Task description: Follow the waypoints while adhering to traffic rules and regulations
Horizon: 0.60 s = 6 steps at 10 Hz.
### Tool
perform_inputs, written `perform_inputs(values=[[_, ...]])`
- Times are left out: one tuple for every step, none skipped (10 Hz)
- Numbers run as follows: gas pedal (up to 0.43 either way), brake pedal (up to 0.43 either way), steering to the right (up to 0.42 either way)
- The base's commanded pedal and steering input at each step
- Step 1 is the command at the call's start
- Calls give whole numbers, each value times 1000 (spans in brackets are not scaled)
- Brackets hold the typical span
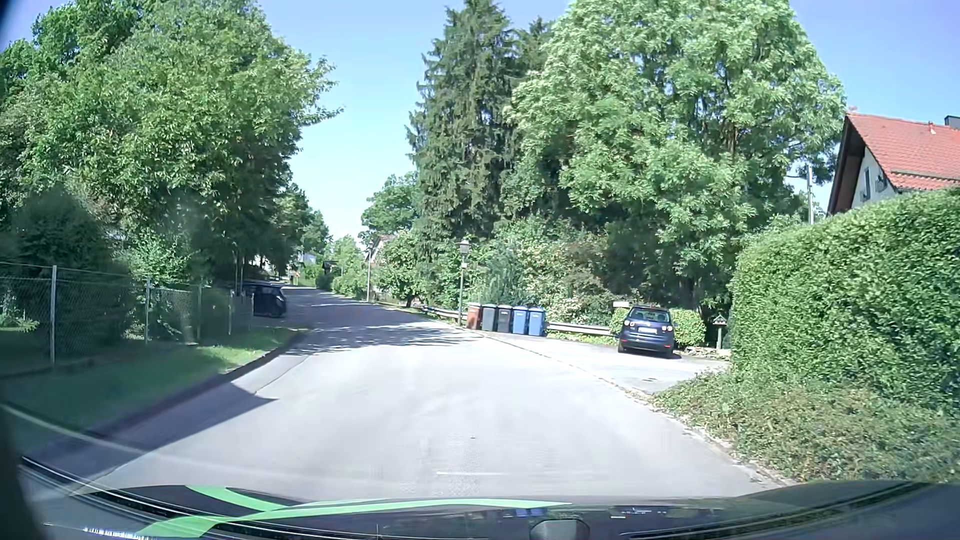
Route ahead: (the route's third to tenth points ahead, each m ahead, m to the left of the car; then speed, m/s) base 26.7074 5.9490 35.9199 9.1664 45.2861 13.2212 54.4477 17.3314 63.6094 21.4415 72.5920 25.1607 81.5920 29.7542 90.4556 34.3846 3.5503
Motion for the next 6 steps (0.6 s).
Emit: perform_inputs(values=[[0,0,-65],[0,0,-64],[0,0,-62],[87,0,-60],[177,0,-59],[177,0,-58]])
